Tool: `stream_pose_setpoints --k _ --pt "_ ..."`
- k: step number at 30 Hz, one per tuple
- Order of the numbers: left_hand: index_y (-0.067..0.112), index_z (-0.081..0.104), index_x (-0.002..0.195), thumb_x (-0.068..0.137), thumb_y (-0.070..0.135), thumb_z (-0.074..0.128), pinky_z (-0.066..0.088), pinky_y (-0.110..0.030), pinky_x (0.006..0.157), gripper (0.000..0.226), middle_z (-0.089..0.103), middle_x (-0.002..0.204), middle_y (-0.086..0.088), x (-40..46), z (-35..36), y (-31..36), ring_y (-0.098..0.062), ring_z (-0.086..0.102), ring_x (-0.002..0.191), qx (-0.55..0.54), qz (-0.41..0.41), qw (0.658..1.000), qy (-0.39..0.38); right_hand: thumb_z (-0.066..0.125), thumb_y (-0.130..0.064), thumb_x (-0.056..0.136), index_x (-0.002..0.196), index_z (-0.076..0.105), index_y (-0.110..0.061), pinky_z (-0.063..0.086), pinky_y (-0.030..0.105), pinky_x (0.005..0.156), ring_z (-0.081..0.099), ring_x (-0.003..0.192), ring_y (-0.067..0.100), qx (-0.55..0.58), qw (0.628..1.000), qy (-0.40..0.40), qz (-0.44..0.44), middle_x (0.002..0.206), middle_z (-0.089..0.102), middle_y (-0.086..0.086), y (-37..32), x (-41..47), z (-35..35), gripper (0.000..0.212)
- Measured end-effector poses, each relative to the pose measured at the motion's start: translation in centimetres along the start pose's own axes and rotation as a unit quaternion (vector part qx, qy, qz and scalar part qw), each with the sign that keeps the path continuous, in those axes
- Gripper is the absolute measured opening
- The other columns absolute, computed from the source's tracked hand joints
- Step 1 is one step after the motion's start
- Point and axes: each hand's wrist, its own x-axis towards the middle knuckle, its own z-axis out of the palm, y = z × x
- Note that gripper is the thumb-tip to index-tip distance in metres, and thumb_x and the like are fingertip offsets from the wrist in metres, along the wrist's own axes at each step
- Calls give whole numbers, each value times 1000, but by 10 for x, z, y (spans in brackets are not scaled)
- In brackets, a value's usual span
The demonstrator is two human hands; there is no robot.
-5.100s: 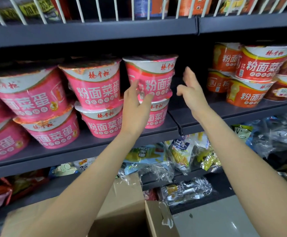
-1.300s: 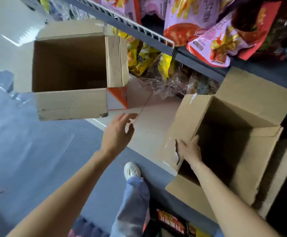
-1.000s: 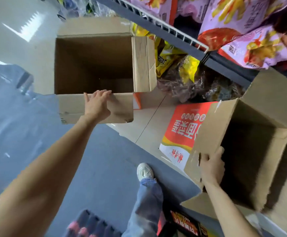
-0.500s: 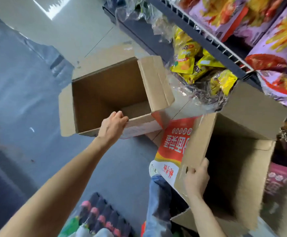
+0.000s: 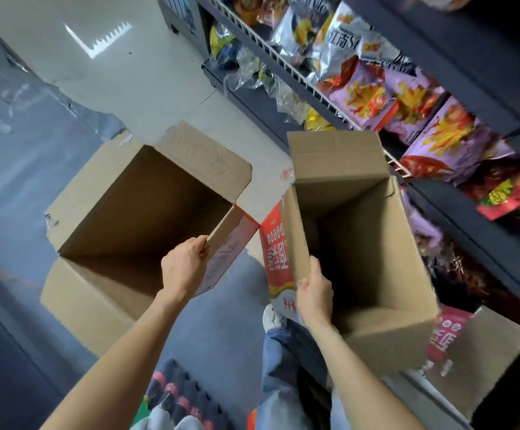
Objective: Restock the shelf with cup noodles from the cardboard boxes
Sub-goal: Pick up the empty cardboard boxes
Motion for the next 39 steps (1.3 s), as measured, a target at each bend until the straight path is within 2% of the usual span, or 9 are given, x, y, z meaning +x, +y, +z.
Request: stream_pose_setpoints --k 8,12,16,21,25,27,32,36,39 --pt "25 66 107 92 14 52 47 -30 62 23 68 96 4 44 -52 -11 -17 63 82 -9 2 1000 16 45 -5 96 143 36 -23 47 37 95 57 116 31 -132 978 -39 -159 130 59 11 -77 36 -8 51" --pt "26 64 107 91 16 52 43 -28 65 23 67 98 7 93 -81 -30 -17 63 87 0 -12 1000 16 45 -11 97 141 36 -25 50 40 95 58 115 29 -103 967 -46 -227 130 59 7 -150 68 3 47" --pt "26 64 106 94 20 49 44 -28 65 20 67 96 6 162 -104 -64 -18 63 88 26 -44 999 18 44 -8 98 141 36 -24 48 35 95 57 117 25 -92 955 -77 -271 131 58 7 -240 117 17 47" --pt "29 64 112 97 20 44 47 -30 65 26 68 97 6 251 -142 -122 -19 63 92 95 -44 994 -16 45 -20 99 139 38 -23 47 33 97 55 118 20 -86 944 -141 -285 131 55 4 -351 179 40 41" --pt "25 68 91 82 14 70 43 -28 43 14 66 65 2 310 -171 -174 -21 61 58 169 -39 985 -22 46 -26 98 137 39 -23 48 33 95 57 114 18 -84 941 -151 -290 127 57 2 -424 218 66 39" --pt "22 67 87 79 12 72 41 -30 39 14 61 56 0 340 -182 -196 -22 57 51 186 -56 981 -24 46 -27 98 135 38 -23 51 34 91 60 111 18 -89 940 -148 -294 125 59 2 -457 233 84 37" --pt "23 55 109 97 27 41 43 -34 64 19 69 90 -8 430 -197 -254 -30 64 82 137 -134 981 -1 50 -24 97 139 32 -21 52 40 95 59 114 23 -97 944 -146 -280 129 57 6 -528 268 149 46" --pt "23 57 110 96 26 41 50 -36 72 22 70 95 -5 522 -200 -304 -29 65 83 91 -171 981 18 46 -15 98 143 29 -22 46 37 96 55 117 26 -53 961 -125 -241 132 54 7 -585 300 213 49" --pt "22 59 109 96 26 42 46 -33 70 22 70 97 -3 597 -196 -324 -28 65 84 62 -159 985 14 44 -14 99 141 33 -22 49 38 96 56 116 26 13 974 -108 -198 131 55 8 -633 328 265 45"
